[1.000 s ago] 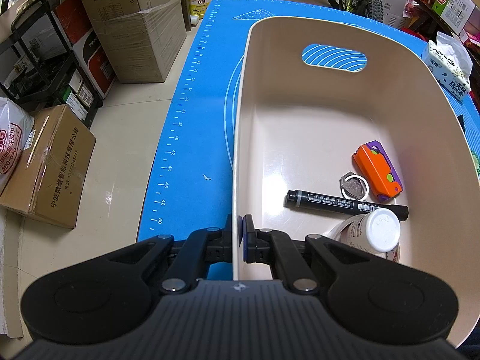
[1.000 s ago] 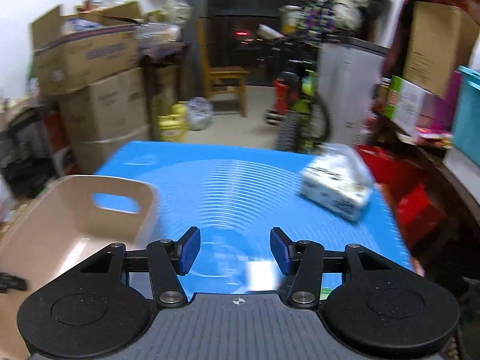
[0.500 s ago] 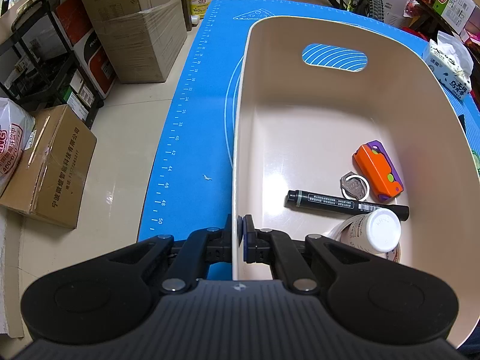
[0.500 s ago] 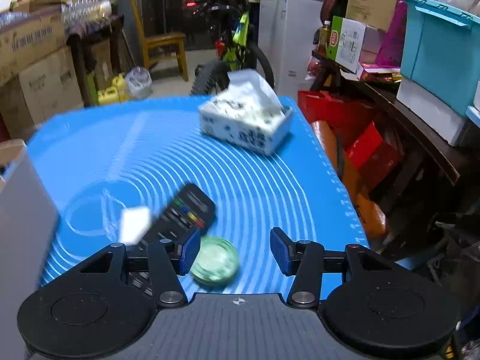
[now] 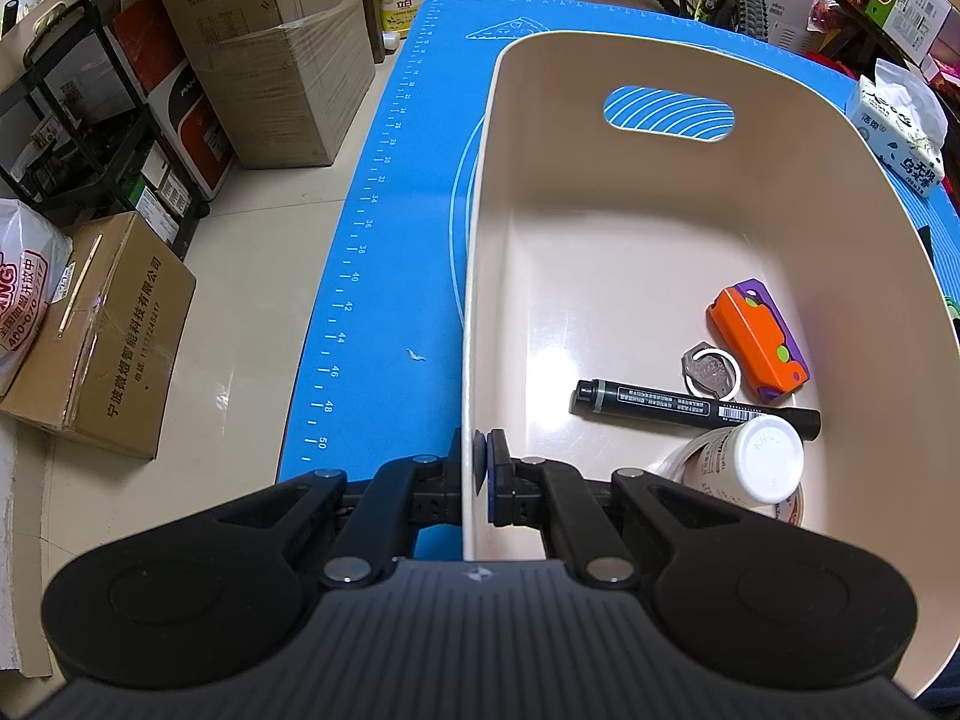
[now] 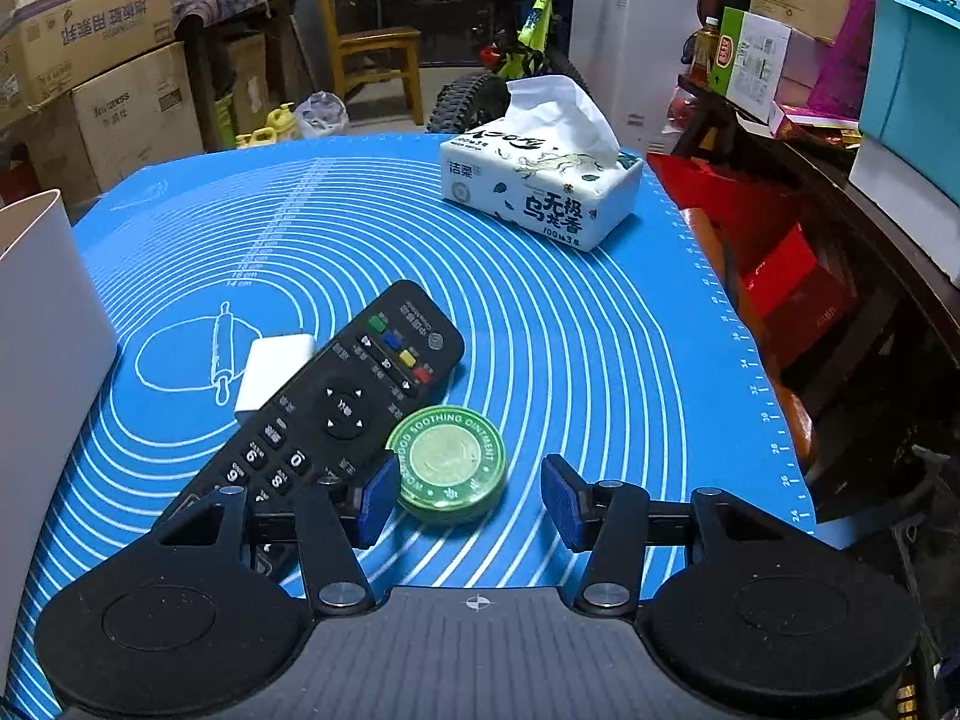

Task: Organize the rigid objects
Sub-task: 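Move the right tool back and grasp the green ointment tin, then carry the green tin into the bin and open the right tool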

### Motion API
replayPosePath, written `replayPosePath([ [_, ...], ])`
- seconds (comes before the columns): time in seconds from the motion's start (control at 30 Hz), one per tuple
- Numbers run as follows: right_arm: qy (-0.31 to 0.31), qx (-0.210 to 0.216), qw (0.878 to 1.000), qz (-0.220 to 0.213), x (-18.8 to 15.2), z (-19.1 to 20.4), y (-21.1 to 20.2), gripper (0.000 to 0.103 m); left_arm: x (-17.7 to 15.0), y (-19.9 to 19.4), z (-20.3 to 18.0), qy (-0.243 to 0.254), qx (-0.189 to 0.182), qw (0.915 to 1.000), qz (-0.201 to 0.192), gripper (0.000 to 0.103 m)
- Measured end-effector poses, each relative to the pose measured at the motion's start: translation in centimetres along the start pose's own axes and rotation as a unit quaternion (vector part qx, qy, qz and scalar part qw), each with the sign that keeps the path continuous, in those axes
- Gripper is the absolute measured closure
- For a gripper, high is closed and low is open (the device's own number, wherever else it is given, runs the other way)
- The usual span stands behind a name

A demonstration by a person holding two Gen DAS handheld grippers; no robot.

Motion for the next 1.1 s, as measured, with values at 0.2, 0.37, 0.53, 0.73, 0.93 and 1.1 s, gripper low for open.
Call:
replayPosePath([
  [0.2,-0.019,0.005,1.000,0.010,-0.4,0.9,0.8,0.041,0.0,0.0,0.0,0.000,0.000,1.0000,0.000,0.097],
  [0.37,-0.017,0.007,1.000,0.007,-0.5,1.0,1.5,0.040,0.0,0.0,0.0,0.000,0.000,1.0000,0.000,0.097],
  [0.53,-0.022,0.015,1.000,-0.003,-0.5,0.9,1.5,0.049,0.0,0.0,0.0,0.001,0.002,1.0000,0.000,0.096],
  [0.73,-0.032,-0.004,0.999,-0.012,-0.5,1.3,1.1,0.049,0.0,-0.1,0.0,0.001,0.002,1.0000,0.001,0.096],
  [0.93,-0.026,-0.032,0.999,-0.033,0.5,0.9,-1.0,0.049,0.0,0.0,0.0,0.001,0.001,1.0000,0.001,0.096],
  [1.1,-0.025,-0.037,0.996,-0.075,2.2,1.7,-4.5,0.049,0.0,-0.1,0.0,0.001,0.002,1.0000,0.001,0.096],
])
Point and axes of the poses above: each gripper's, at about its wrist camera, not at the fingertips, and y roughly the way its jaws point, z to its left, x to its top, the point moved 6 cm from there along y, roughly the way its jaws point, and after that the axes turned 15 degrees about -x, right-handed, at the moved point
